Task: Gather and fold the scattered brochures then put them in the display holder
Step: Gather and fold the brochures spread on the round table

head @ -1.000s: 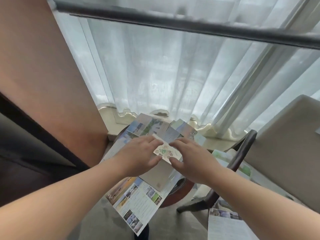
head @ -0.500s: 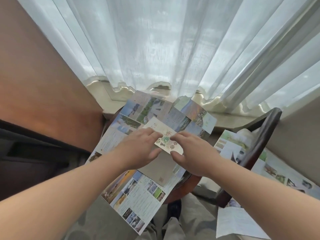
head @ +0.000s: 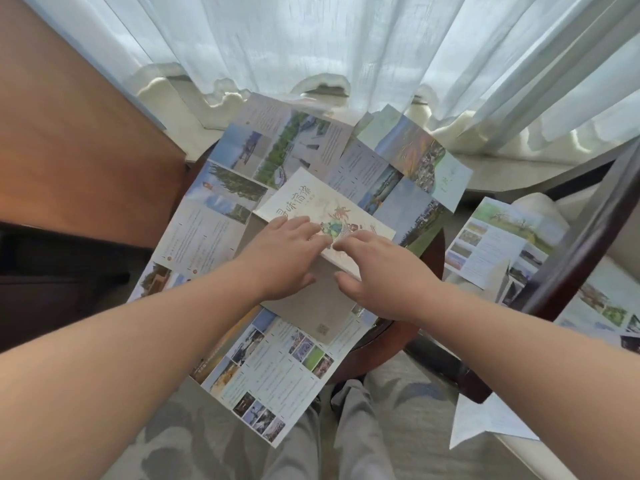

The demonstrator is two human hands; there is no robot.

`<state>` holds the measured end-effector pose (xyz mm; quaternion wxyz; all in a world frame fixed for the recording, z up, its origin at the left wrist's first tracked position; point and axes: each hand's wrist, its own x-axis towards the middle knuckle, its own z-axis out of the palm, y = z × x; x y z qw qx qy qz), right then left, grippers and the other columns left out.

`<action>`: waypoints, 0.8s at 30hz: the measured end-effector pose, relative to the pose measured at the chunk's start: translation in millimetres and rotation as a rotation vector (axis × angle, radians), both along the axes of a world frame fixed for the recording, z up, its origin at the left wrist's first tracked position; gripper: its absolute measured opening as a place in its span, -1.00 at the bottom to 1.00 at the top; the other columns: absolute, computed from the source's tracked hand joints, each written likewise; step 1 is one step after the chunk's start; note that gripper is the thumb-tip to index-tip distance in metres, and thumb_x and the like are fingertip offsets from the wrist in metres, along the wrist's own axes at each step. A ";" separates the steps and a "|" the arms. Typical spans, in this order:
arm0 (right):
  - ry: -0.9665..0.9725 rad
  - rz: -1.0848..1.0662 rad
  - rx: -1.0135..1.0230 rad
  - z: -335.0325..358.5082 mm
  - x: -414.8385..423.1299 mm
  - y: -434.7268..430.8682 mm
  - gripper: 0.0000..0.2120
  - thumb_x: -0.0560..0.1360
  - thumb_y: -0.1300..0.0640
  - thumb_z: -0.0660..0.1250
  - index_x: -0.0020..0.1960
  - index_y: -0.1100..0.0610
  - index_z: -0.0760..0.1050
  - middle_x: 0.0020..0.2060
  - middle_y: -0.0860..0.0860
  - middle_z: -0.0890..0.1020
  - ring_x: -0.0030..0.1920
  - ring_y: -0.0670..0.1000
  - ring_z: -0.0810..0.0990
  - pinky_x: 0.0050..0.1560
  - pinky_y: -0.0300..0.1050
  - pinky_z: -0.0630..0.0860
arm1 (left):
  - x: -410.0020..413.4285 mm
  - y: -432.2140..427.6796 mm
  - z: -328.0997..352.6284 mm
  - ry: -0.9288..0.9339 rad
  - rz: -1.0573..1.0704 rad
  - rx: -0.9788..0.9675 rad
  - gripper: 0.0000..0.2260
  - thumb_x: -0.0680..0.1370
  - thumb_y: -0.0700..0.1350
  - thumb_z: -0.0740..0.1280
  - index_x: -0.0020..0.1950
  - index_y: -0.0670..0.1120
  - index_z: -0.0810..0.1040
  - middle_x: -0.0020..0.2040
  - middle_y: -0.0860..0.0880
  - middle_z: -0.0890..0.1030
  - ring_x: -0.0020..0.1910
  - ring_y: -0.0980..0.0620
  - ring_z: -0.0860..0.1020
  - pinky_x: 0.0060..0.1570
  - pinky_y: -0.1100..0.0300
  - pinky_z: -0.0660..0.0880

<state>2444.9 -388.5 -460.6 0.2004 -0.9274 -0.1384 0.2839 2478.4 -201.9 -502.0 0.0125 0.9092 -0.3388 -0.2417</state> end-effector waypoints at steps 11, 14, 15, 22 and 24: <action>0.054 -0.049 0.016 -25.1 -4.3 -0.9 -0.53 0.56 -0.09 0.18 0.43 0.04 0.33 0.33 -0.01 0.44 0.30 0.05 0.43 0.22 -0.03 0.40 | -8.3 -1.3 -25.6 -0.159 -0.006 -0.109 -0.79 0.54 -0.15 0.28 0.17 -0.10 0.54 0.16 -0.10 0.57 0.16 -0.16 0.51 0.14 -0.03 0.34; 0.059 -0.056 0.028 -26.5 -5.6 -1.0 -0.53 0.57 -0.08 0.18 0.44 0.04 0.33 0.34 -0.02 0.44 0.32 0.04 0.41 0.25 -0.03 0.38 | -9.4 -3.0 -27.1 -0.162 -0.010 -0.097 -0.83 0.56 -0.17 0.27 0.14 -0.08 0.52 0.15 -0.07 0.55 0.14 -0.14 0.48 0.09 0.01 0.32; 0.054 -0.055 0.030 -26.8 -5.6 -1.4 -0.53 0.57 -0.08 0.18 0.43 0.04 0.33 0.34 -0.02 0.44 0.33 0.03 0.41 0.26 -0.04 0.37 | -9.1 -3.3 -26.4 -0.165 -0.022 -0.103 -0.84 0.55 -0.18 0.28 0.12 -0.07 0.51 0.14 -0.06 0.55 0.14 -0.13 0.49 0.08 0.01 0.32; 0.026 -0.094 0.064 -4.7 0.1 -5.0 -0.56 0.61 -0.10 0.12 0.43 0.04 0.33 0.35 0.00 0.44 0.32 0.04 0.41 0.25 -0.05 0.36 | -1.1 1.8 14.9 -0.193 -0.123 -0.276 -0.75 0.36 -0.36 0.37 -0.10 -0.08 0.43 -0.22 -0.02 0.59 -0.18 -0.10 0.58 -0.05 0.07 0.41; 0.023 -0.136 0.094 8.1 5.8 -6.9 -0.59 0.64 -0.08 0.06 0.41 0.05 0.35 0.31 0.01 0.46 0.29 0.05 0.43 0.18 -0.08 0.34 | 1.9 0.4 35.5 -0.229 -0.152 -0.368 -0.74 0.33 -0.37 0.39 -0.13 -0.09 0.42 -0.30 -0.03 0.56 -0.30 -0.10 0.55 -0.12 0.07 0.42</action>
